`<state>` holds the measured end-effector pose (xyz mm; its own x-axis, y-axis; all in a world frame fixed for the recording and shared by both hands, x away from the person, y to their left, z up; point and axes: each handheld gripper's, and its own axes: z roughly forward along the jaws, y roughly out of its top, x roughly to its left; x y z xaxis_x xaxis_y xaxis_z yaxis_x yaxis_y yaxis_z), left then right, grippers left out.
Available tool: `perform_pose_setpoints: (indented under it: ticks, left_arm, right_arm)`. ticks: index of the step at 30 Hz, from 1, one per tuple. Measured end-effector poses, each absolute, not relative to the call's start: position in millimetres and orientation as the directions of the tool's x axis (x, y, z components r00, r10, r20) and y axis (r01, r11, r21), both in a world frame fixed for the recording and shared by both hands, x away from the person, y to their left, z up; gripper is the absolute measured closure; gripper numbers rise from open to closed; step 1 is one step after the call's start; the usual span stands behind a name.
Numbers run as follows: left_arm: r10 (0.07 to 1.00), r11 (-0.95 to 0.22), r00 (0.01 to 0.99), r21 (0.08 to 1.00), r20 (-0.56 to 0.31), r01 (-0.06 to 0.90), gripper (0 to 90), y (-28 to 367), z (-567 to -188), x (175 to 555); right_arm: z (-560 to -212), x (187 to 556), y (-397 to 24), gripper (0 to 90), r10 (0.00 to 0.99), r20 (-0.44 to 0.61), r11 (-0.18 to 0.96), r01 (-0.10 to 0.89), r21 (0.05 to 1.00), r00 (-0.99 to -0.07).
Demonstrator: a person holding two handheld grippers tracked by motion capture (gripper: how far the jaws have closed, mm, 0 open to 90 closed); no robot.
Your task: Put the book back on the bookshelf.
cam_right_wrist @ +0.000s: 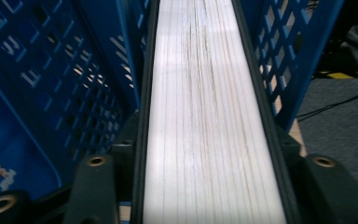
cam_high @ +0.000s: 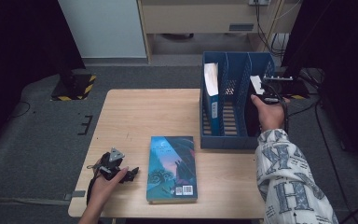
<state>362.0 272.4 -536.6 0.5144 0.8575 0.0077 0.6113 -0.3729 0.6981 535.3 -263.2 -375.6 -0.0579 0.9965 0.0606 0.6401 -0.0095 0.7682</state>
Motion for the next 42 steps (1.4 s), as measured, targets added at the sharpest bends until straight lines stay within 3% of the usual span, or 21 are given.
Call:
perform_pose_setpoints:
  ticks: [7, 20, 42]
  left_arm:
    - [0.857, -0.374, 0.515, 0.697, 0.008, 0.612, 0.0, 272, -536, 362]
    - [0.857, -0.373, 0.515, 0.7, 0.008, 0.61, 0.0, 272, -537, 362]
    - [0.857, -0.374, 0.515, 0.697, 0.007, 0.612, 0.0, 272, -537, 362]
  right_arm:
    - [-373, 534, -262, 53.0, 0.999, 0.016, 0.021, 0.637, 0.77, -0.052]
    - [-365, 533, -275, 53.4, 0.998, 0.064, -0.037, 0.593, 0.805, -0.025]
    - [-359, 540, -278, 53.3, 0.998, 0.04, -0.004, 0.586, 0.81, -0.049]
